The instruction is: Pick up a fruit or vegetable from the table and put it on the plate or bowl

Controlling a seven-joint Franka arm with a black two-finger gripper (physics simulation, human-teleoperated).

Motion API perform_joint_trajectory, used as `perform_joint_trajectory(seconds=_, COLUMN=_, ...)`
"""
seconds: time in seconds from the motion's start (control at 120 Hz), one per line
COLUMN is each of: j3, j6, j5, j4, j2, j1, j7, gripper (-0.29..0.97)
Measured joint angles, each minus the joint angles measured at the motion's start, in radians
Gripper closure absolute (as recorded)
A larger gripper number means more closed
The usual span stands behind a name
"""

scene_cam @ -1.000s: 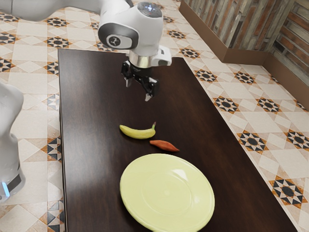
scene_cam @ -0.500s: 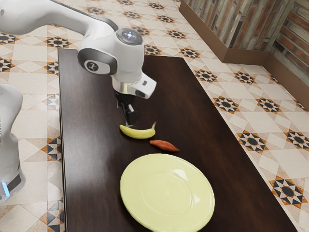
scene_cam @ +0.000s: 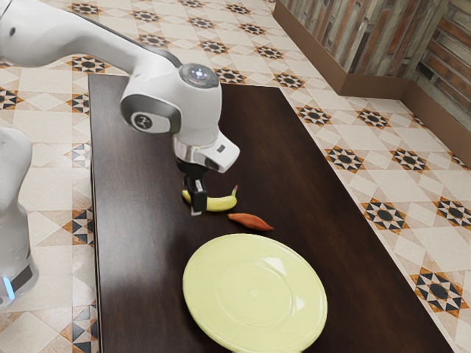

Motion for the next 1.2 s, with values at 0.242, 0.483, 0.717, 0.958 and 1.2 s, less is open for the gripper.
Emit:
perform_joint_trajectory(seconds=0.242, j3=0.046, j6=0.007, j5=0.067, j4=0.03, j2=0.042, j1=0.121, j7=0.041, gripper=0.05)
perform_joint_trajectory(seconds=0.483, j3=0.056, j6=0.018, j5=0.091, j4=0.13, j2=0.166, j1=0.121, j7=0.143, gripper=0.02)
perform_joint_trajectory(seconds=0.717, j3=0.055, j6=0.072, j5=0.056, j4=0.133, j2=0.251, j1=0.104, j7=0.239, gripper=0.0)
perform_joint_trajectory(seconds=0.958, j3=0.055, j6=0.126, j5=0.036, j4=0.134, j2=0.299, j1=0.108, j7=0.306, gripper=0.0)
perform_joint_trajectory(seconds=1.2, j3=0.056, j6=0.152, j5=0.01, j4=0.134, j2=0.335, j1=0.116, j7=0.35, gripper=0.04)
